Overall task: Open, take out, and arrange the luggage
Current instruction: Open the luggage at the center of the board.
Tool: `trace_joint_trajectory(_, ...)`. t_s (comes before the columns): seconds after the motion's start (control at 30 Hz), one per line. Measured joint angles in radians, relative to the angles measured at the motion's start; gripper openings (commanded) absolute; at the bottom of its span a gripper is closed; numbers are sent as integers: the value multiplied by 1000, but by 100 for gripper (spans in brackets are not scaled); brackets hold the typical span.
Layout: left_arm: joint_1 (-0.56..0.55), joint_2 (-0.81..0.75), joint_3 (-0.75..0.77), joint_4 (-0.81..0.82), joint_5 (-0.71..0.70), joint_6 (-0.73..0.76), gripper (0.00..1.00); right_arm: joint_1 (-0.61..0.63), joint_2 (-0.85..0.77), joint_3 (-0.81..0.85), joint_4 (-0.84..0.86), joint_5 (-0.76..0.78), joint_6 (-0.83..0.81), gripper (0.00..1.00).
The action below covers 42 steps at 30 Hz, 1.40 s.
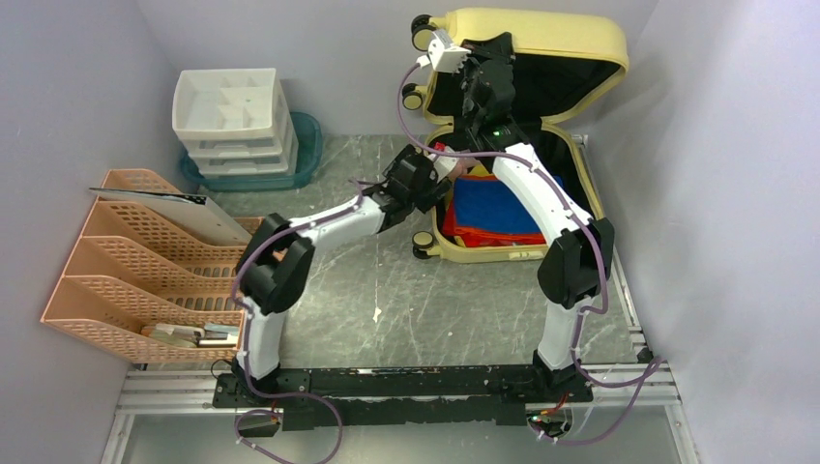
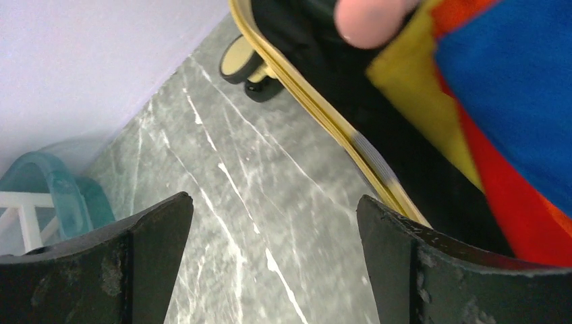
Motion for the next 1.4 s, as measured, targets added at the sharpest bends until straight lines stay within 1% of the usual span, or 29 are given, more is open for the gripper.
trace_joint_trajectory(0.1,-17,-129,-106,-16,75,10,96,4,0,0,-5,2,10,11)
trace_joint_trajectory(0.17,-25,-206,-151,-28,130,20,96,8,0,0,-9,4,15,11)
trace_joint_trajectory(0.2,-29,-253,-180,-27,175,32,96,10,-1,0,-12,8,18,10)
trace_joint_trajectory(0.27,-32,-321,-216,-35,246,45,96,11,-2,0,-16,9,24,10)
trace_joint_trajectory(0.37,-40,-375,-228,-50,353,54,96,13,-4,5,-29,10,32,10)
trace_joint_trajectory(0.47,-61,-372,-228,-56,441,53,96,12,-4,19,-52,13,43,10)
trace_joint_trajectory(0.6,-116,-314,-220,-81,515,49,96,12,-4,34,-81,16,58,9)
trace_joint_trajectory(0.77,-169,-215,-198,-110,591,43,96,12,-6,44,-107,18,71,6)
trace_joint_trajectory(0.9,-197,-154,-179,-132,622,40,94,12,-13,44,-125,18,78,4)
trace_joint_trajectory(0.97,-207,-128,-164,-136,623,39,88,12,-14,44,-129,18,81,3)
trace_joint_trajectory(1.03,-215,-105,-145,-137,624,37,79,12,-16,44,-132,19,84,3)
trace_joint_trajectory(1.07,-219,-95,-136,-138,627,36,73,12,-16,44,-134,19,84,3)
trace_joint_trajectory(1.17,-228,-78,-125,-138,640,32,49,12,-17,44,-136,19,85,3)
trace_joint_trajectory(1.3,-232,-76,-124,-130,649,60,23,12,-17,44,-139,20,85,2)
trace_joint_trajectory(1.33,-231,-76,-124,-126,650,66,17,12,-17,45,-140,20,86,2)
trace_joint_trajectory(1.4,-230,-76,-124,-121,657,93,11,12,-17,51,-149,21,90,2)
